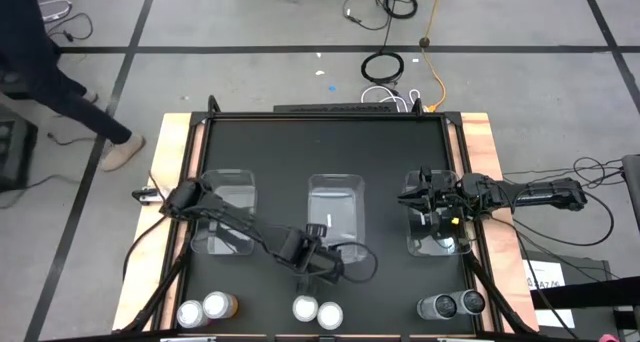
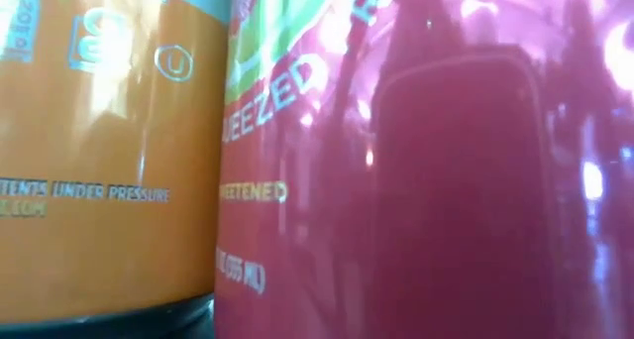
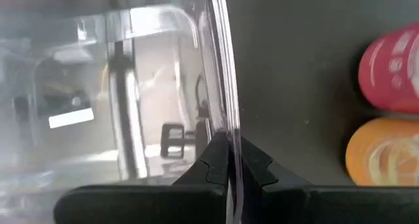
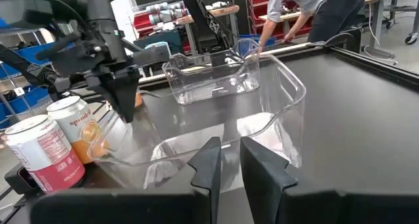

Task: Sort soda cans
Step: Move the top transparent bin to the center

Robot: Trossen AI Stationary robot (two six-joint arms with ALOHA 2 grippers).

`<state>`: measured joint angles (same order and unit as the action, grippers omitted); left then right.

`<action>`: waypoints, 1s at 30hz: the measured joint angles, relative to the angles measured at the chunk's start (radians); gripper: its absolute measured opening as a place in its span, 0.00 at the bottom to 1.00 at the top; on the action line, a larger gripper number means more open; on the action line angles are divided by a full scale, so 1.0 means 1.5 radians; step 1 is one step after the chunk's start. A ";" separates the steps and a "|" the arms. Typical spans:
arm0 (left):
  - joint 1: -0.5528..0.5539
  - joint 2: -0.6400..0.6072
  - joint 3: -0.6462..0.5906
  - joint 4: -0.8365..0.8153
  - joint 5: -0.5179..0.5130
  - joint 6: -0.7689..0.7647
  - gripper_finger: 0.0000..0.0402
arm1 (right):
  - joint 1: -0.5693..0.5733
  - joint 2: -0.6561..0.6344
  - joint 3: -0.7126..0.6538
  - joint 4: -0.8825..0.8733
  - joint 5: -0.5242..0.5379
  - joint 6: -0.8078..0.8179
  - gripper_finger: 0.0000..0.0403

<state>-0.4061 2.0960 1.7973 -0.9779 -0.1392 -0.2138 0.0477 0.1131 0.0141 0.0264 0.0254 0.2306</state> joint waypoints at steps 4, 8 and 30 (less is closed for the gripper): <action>-0.005 -0.048 -0.086 0.044 0.001 -0.006 0.02 | 0.000 0.000 0.000 0.000 0.000 0.000 0.12; -0.003 -0.123 -0.197 0.116 0.023 -0.017 0.02 | 0.000 0.000 0.000 0.000 0.000 0.000 0.12; 0.007 -0.185 -0.280 0.185 0.061 -0.027 0.04 | 0.000 0.000 0.000 0.000 0.000 0.000 0.12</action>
<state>-0.3963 1.8179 1.3777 -0.7008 -0.0479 -0.2543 0.0475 0.1135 0.0139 0.0258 0.0254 0.2306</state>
